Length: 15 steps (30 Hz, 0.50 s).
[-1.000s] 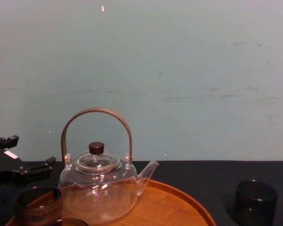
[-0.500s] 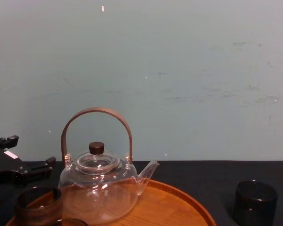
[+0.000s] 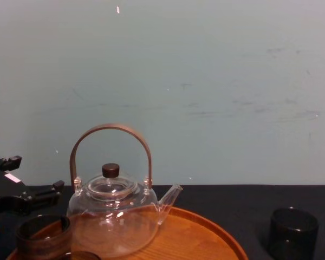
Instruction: Pick up the glass from the table and place it on the tray.
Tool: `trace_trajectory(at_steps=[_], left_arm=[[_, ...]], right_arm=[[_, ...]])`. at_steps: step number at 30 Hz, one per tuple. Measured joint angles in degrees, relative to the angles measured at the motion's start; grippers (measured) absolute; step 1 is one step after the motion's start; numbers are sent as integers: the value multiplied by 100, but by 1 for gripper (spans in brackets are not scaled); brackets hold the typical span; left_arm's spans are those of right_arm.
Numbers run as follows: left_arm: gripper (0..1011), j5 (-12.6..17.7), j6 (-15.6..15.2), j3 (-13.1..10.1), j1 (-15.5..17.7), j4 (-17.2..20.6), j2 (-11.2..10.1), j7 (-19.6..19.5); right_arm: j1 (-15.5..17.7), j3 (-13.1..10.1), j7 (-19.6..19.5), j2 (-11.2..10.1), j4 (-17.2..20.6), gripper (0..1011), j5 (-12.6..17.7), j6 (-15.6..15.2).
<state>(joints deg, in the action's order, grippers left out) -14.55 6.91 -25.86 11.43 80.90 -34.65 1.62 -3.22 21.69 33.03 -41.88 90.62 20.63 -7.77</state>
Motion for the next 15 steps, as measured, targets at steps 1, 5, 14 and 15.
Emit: trace_trajectory(at_steps=[1, 5, 14, 15], left_arm=[[1001, 0, 0, 0, 0, 0, 0, 0], [1001, 0, 0, 0, 0, 0, 0, 0], [1001, 0, 0, 0, 0, 0, 0, 0], [1001, 0, 0, 0, 0, 0, 0, 0]], right_arm=[[0, 0, 0, -1, 0, 907, 1, 0], [2, -2, 2, -3, 1, 906, 6, 1], [7, -6, 3, -7, 6, 906, 10, 3], [7, -7, 3, -7, 6, 907, 11, 4]])
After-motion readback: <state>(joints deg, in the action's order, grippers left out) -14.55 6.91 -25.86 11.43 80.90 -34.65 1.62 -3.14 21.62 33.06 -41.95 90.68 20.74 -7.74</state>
